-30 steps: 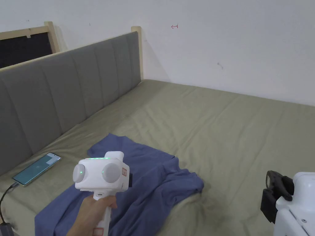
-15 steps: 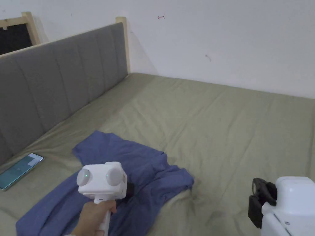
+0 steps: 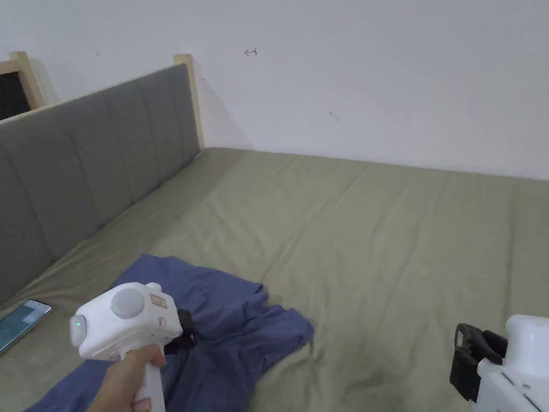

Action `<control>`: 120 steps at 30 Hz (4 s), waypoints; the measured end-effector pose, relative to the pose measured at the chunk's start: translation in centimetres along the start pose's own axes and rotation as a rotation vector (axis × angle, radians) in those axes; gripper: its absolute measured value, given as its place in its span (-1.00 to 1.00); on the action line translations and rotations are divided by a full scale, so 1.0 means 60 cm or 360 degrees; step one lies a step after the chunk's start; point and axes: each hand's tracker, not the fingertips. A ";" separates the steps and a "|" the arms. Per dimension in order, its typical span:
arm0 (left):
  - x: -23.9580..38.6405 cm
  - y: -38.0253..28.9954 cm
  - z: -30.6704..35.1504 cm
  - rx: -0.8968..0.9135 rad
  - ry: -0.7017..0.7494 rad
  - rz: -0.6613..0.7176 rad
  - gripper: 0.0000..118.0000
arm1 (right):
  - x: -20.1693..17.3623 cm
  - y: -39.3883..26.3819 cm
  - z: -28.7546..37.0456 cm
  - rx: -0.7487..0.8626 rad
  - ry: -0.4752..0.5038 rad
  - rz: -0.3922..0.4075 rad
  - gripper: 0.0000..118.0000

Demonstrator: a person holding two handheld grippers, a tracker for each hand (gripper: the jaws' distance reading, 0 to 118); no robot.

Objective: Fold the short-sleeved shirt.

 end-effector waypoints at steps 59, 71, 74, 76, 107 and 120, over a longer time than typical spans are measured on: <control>0.291 -0.336 -0.071 -0.0213 -0.0277 -0.1118 -1.00 | 0.213 -0.034 0.069 -0.0101 -0.0358 -0.0335 -1.00; 0.461 -0.170 -0.262 -0.0443 -0.0067 -0.1025 0.64 | 0.237 -0.057 0.004 -0.0277 -0.0390 -0.0342 -1.00; 0.463 -0.203 -0.329 -0.0605 0.0074 -0.1088 0.57 | 0.249 -0.063 -0.002 -0.0304 -0.0399 -0.0351 -1.00; 0.451 -0.224 -0.349 -0.0594 0.0081 -0.1091 0.50 | 0.257 -0.066 -0.004 -0.0327 -0.0415 -0.0339 -1.00; 0.414 -0.198 -0.034 -0.0139 -0.0206 -0.1252 -0.96 | 0.480 -0.065 -0.402 -0.1291 -0.0182 -0.0139 -0.02; 0.392 -0.154 -0.014 -0.0090 -0.0123 -0.1238 -0.96 | 0.444 -0.019 -0.370 -0.1289 -0.0275 0.0006 -0.91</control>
